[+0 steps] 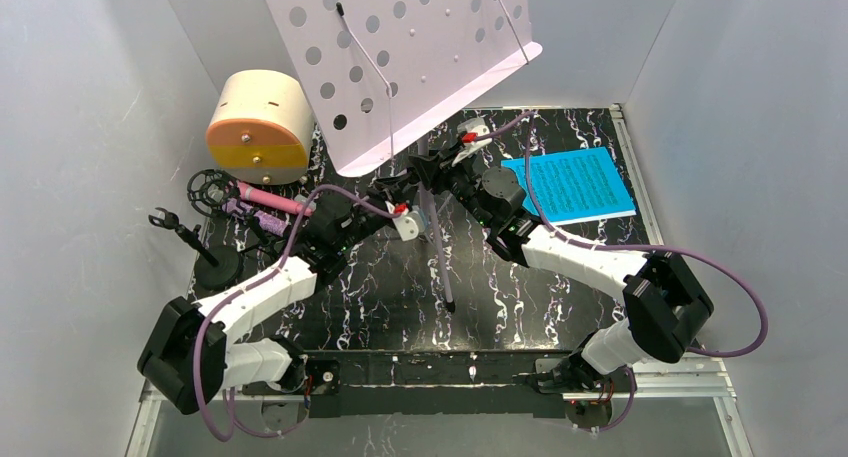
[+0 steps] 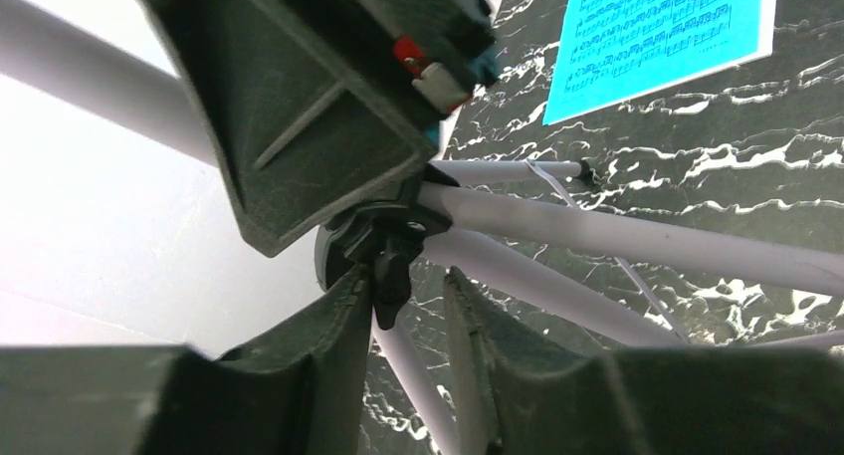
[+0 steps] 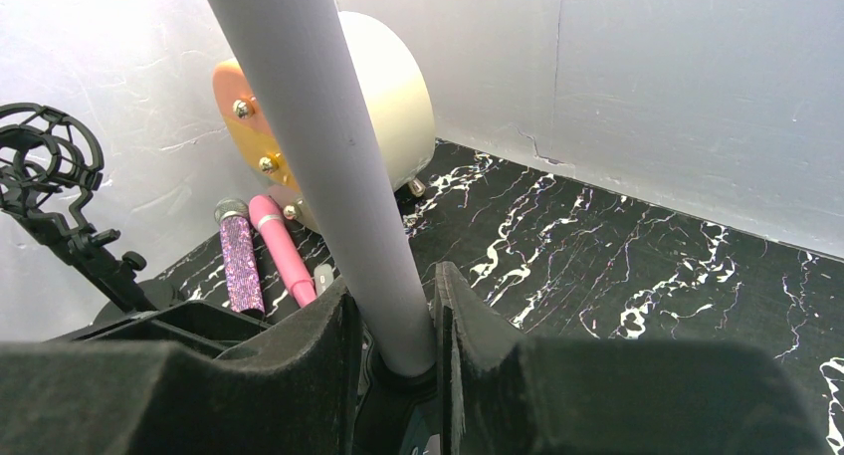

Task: Pack up the instrument practice props
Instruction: Unscrew the knob on the music stand.

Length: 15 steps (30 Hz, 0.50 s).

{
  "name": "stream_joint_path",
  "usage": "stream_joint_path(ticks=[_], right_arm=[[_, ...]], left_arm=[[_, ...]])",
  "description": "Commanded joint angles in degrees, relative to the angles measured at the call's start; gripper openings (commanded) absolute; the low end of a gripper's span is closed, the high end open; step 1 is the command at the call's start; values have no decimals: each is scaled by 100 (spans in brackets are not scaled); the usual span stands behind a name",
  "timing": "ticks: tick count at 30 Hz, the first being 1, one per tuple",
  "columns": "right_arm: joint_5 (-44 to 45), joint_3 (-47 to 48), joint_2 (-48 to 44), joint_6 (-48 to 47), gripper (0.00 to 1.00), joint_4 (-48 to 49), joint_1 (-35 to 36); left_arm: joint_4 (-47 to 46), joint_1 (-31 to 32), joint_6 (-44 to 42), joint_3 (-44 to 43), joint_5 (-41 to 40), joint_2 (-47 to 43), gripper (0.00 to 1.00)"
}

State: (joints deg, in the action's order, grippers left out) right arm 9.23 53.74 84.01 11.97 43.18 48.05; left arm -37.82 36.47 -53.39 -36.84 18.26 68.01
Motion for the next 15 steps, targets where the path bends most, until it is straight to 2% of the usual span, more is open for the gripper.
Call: stream_joint_path(ticks=[1, 5, 7, 11, 15], right_arm=[[-375, -135, 203, 929, 1, -675, 137], [-358, -135, 204, 946, 1, -679, 136], [-353, -150, 204, 953, 1, -679, 132], [-352, -177, 192, 983, 1, -679, 129], [-337, -230, 169, 996, 1, -655, 129]], left_arm=[[-223, 23, 628, -283, -75, 95, 26], [-252, 27, 1590, -321, -425, 116, 10], [-252, 25, 2290, -349, -717, 104, 6], [-151, 27, 4202, -379, -1505, -22, 3], [384, 26, 6644, -386, -2498, -169, 0]])
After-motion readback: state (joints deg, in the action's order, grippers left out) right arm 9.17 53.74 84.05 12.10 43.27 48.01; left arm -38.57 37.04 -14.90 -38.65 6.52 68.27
